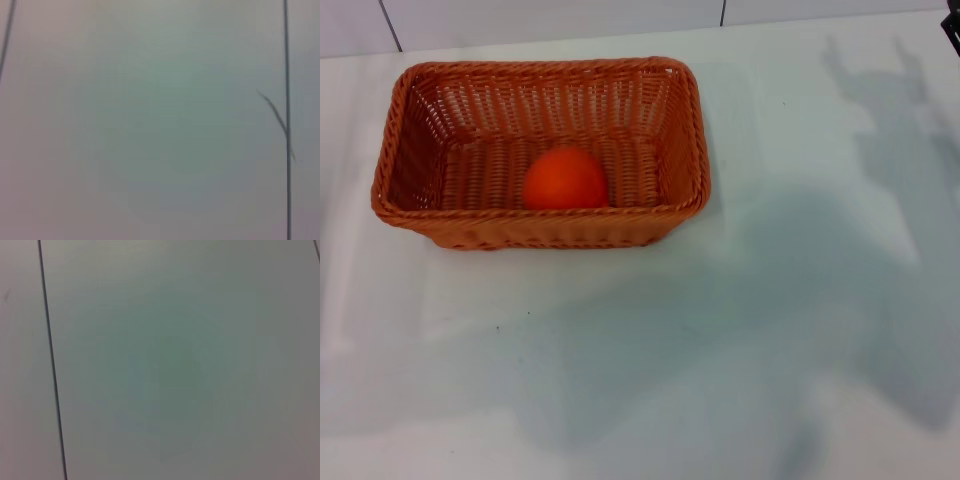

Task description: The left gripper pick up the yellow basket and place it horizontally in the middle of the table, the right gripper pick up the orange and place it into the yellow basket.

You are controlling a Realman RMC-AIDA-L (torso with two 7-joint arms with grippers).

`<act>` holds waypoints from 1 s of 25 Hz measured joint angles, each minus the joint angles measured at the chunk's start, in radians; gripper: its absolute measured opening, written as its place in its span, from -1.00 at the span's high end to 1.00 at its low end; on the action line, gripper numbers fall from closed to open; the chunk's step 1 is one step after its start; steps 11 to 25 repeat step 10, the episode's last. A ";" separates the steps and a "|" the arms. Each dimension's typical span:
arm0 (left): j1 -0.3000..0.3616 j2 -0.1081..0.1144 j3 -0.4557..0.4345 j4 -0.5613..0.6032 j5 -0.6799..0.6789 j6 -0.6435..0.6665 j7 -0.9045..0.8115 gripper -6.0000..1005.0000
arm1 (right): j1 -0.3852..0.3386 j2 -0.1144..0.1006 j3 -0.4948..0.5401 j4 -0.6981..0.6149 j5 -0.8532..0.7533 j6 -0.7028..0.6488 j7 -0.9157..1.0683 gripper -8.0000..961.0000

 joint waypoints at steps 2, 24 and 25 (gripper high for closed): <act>0.005 0.001 0.000 -0.026 -0.012 0.016 0.000 -0.77 | -0.001 0.000 0.002 -0.001 0.002 0.000 0.000 -0.98; 0.000 -0.001 0.009 -0.083 -0.015 0.026 0.002 -0.77 | -0.004 0.004 0.002 0.004 0.003 -0.001 0.000 -0.98; 0.000 -0.001 0.009 -0.083 -0.015 0.026 0.002 -0.77 | -0.004 0.004 0.002 0.004 0.003 -0.001 0.000 -0.98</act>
